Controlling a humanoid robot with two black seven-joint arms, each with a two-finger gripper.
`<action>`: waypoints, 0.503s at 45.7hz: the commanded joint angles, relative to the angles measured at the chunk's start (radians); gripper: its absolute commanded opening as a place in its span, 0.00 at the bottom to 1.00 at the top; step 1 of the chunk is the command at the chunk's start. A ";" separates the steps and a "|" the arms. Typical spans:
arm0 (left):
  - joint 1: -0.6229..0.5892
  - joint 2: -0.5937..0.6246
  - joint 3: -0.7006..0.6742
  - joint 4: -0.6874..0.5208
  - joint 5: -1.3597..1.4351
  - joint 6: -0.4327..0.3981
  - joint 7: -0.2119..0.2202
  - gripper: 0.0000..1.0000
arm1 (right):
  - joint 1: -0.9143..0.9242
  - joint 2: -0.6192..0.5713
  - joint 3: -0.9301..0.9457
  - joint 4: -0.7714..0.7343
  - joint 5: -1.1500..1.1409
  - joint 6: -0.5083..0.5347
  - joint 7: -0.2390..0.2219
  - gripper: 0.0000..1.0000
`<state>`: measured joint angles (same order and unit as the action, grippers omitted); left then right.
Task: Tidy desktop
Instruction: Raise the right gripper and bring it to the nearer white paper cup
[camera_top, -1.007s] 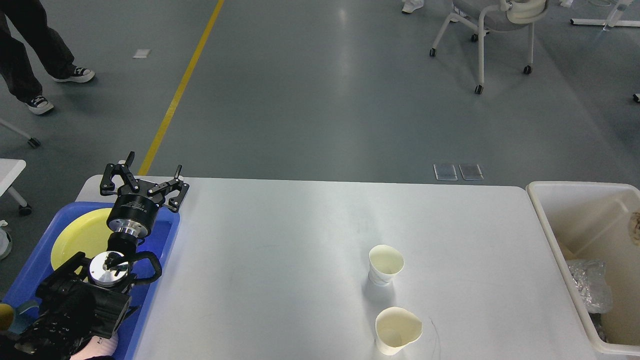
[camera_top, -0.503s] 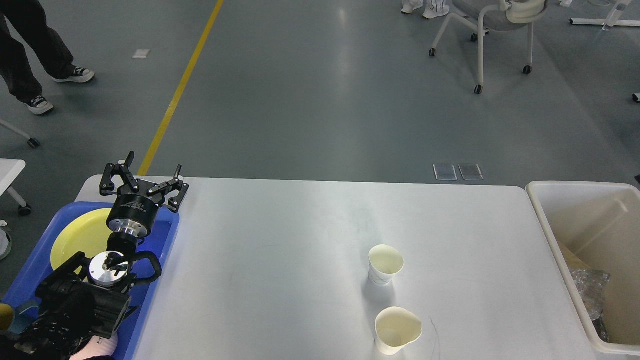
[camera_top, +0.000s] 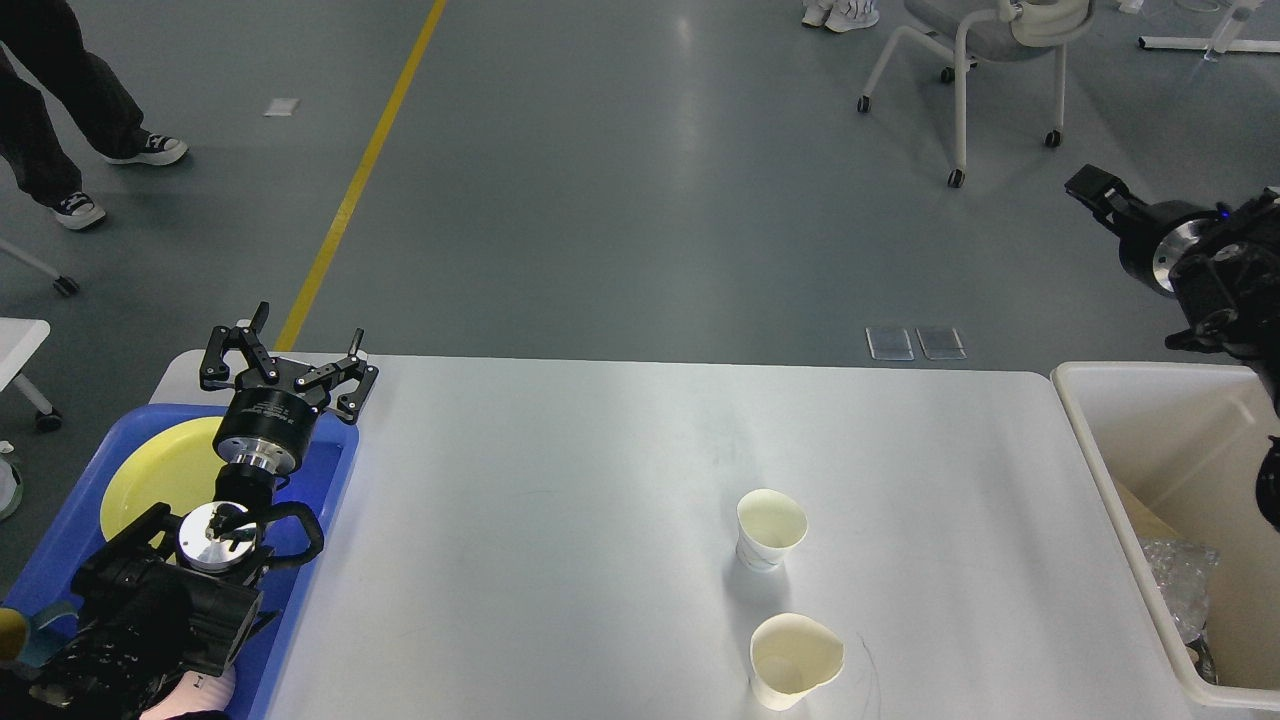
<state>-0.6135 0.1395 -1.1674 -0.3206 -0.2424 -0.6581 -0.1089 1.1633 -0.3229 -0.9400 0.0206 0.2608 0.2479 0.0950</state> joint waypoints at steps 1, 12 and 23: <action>0.001 0.000 0.000 0.000 0.000 0.000 0.000 1.00 | 0.099 0.005 -0.043 0.113 -0.026 0.080 0.000 1.00; 0.001 0.000 0.000 0.000 0.000 0.000 0.000 1.00 | 0.343 -0.018 -0.060 0.556 -0.184 0.137 0.002 1.00; 0.001 0.000 0.000 0.000 0.000 0.000 0.000 1.00 | 0.613 -0.036 -0.046 1.111 -0.344 0.136 -0.001 1.00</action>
<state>-0.6125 0.1395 -1.1673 -0.3206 -0.2423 -0.6581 -0.1089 1.6657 -0.3599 -0.9915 0.8987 -0.0188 0.3849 0.0963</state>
